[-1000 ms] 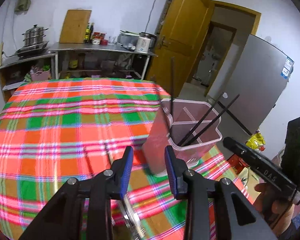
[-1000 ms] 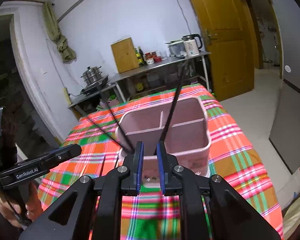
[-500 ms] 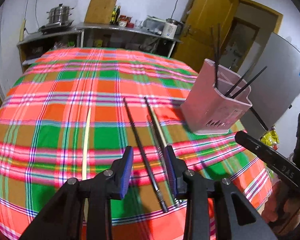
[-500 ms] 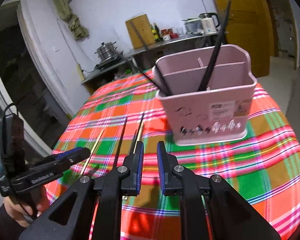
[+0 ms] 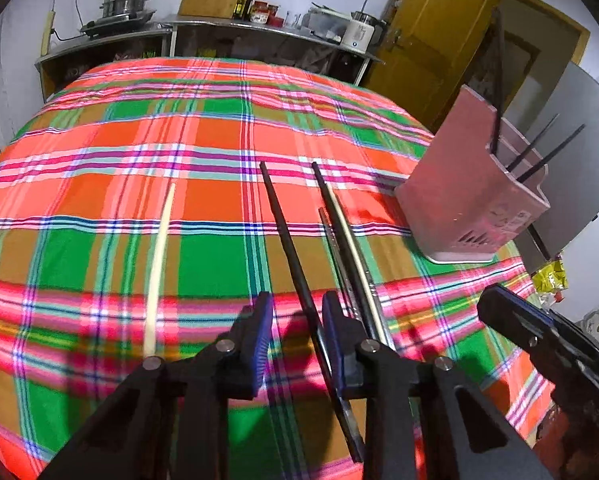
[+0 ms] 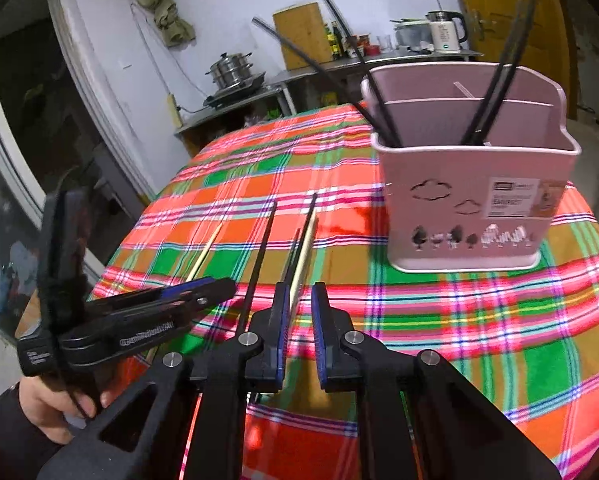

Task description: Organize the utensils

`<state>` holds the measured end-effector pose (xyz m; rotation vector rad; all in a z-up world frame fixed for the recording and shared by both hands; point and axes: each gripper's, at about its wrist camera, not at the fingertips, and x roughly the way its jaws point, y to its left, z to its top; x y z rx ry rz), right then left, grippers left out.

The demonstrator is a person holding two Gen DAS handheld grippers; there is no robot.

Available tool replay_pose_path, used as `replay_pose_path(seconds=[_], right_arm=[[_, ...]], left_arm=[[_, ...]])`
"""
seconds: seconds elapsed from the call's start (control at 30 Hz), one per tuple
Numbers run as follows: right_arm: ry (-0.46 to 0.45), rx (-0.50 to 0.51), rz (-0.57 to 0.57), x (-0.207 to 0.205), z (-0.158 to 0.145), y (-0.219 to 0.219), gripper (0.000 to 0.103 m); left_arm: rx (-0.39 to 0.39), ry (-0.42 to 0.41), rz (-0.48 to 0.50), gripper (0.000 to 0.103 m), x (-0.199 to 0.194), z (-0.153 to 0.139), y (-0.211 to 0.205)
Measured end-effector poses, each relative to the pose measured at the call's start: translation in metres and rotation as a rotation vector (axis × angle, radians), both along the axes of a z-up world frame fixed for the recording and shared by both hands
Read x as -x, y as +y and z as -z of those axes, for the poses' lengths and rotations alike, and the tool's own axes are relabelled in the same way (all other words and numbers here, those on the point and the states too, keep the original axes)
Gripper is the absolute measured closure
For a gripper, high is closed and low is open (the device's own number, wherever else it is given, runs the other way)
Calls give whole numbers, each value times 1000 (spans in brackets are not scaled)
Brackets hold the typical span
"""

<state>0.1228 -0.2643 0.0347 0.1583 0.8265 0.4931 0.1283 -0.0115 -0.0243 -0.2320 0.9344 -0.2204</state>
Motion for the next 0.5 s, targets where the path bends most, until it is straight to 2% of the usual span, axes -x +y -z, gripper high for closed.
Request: replay_pose_path(seconds=[0.23, 0.37, 0.5], right_arm=[[44, 2, -37, -23, 17, 20, 95], [74, -3, -60, -35, 28, 33, 96], [99, 5, -83, -47, 38, 48, 96]], left_arm=[[-39, -8, 13, 82, -13, 9, -7], [-78, -18, 11, 89, -14, 10, -4], [-66, -16, -8, 90, -13, 10, 7]])
